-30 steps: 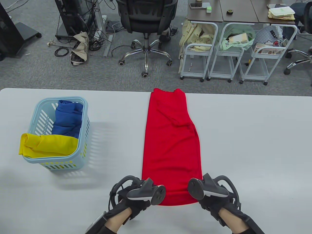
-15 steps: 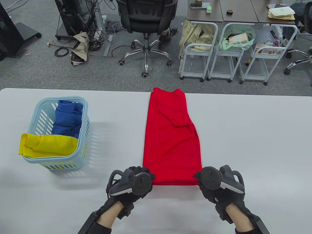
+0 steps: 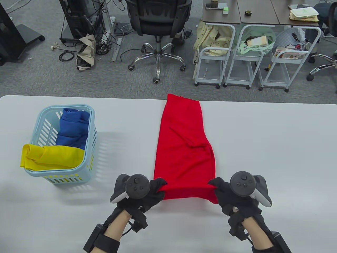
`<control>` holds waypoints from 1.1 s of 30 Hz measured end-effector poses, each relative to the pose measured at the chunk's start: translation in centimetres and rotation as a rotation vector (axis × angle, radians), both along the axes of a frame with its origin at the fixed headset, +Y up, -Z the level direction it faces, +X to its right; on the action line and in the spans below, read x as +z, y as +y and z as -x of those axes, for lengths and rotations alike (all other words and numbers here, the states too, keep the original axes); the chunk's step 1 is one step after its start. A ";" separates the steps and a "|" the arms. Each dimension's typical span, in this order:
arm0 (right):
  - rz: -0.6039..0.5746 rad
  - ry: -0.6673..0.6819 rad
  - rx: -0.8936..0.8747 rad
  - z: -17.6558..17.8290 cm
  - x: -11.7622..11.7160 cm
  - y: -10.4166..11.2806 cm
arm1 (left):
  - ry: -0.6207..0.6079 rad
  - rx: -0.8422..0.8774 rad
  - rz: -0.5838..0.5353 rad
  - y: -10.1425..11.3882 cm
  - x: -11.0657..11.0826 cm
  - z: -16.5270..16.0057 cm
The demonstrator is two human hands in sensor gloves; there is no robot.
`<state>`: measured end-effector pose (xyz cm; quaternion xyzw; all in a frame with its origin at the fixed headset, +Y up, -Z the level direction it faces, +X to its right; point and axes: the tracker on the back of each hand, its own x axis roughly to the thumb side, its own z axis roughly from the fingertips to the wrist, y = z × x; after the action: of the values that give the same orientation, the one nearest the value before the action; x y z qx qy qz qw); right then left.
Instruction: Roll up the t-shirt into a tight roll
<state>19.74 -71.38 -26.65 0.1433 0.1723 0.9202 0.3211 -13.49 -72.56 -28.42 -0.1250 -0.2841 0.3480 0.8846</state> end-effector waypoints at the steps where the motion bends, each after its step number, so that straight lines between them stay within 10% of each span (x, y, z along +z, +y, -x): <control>1: 0.016 0.004 -0.015 -0.1 0.0 0.0 | -0.010 0.044 0.045 -0.2 -0.1 0.2; 11: 0.041 0.074 -0.269 -1.0 0.7 1.8 | -0.110 0.319 0.261 1.3 0.7 1.0; 17: 0.091 0.035 0.036 -1.2 0.2 -0.6 | 0.076 -0.272 -0.117 1.0 1.3 0.0; 23: 0.053 -0.040 0.168 -1.3 0.0 -0.8 | 0.172 -0.400 -0.256 1.1 1.4 -0.8; 30: 0.060 -0.079 0.238 -1.6 -0.9 -1.1 | 0.208 -0.455 -0.223 0.5 0.6 -1.6; 33: 0.132 -0.025 0.282 -1.5 -1.9 -2.0 | 0.018 -0.625 -0.029 0.0 -0.4 -2.5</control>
<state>21.20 -73.38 -28.53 0.0848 0.2468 0.9445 0.1993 -11.02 -72.53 -28.80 -0.1906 -0.2291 0.0561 0.9529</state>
